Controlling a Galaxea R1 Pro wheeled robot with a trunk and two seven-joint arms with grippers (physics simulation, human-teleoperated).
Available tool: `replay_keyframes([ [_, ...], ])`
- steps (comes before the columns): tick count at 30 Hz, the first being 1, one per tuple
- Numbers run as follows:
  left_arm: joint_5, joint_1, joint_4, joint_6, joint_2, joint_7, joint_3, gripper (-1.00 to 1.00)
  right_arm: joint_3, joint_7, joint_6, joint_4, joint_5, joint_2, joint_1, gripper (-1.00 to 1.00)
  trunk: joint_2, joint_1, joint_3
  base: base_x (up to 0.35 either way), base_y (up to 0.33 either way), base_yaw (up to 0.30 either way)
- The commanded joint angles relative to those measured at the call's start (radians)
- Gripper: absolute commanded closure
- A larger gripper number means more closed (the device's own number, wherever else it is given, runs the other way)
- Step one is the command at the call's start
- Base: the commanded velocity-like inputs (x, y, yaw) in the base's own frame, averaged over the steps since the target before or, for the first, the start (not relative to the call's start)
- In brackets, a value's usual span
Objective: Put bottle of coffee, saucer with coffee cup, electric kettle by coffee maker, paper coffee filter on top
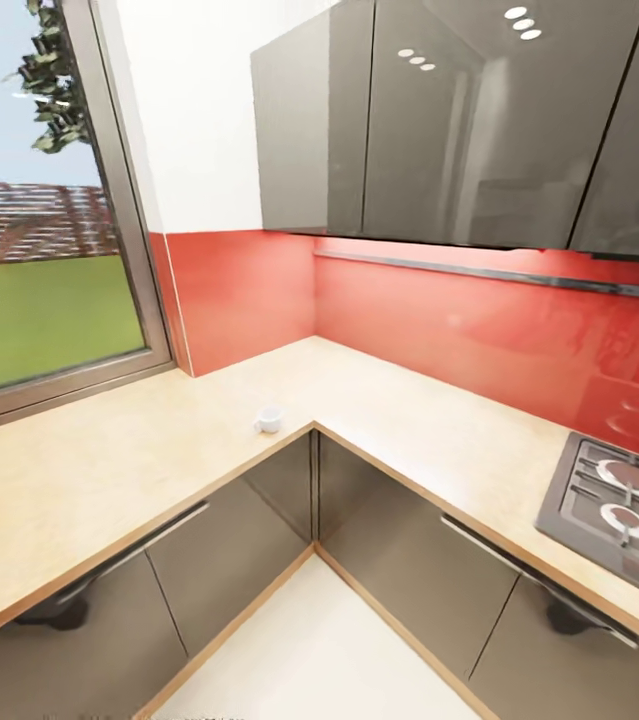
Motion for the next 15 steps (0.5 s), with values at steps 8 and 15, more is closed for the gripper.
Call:
replay_keyframes([
  [8, 0.007, -0.001, 0.002, -0.005, -0.001, 0.001, -0.006, -1.00, -0.002, 0.004, 0.006, -0.003, 0.009, 0.000, 0.000, -1.00, -0.002, 0.001, 0.004, 0.000, 0.000, 0.270],
  [15, 0.007, -0.001, 0.002, -0.005, -0.003, 0.001, -0.006, -1.00, -0.002, 0.004, 0.006, -0.003, 0.009, 0.000, 0.000, -1.00, -0.002, 0.001, 0.008, 0.000, 0.000, 0.270],
])
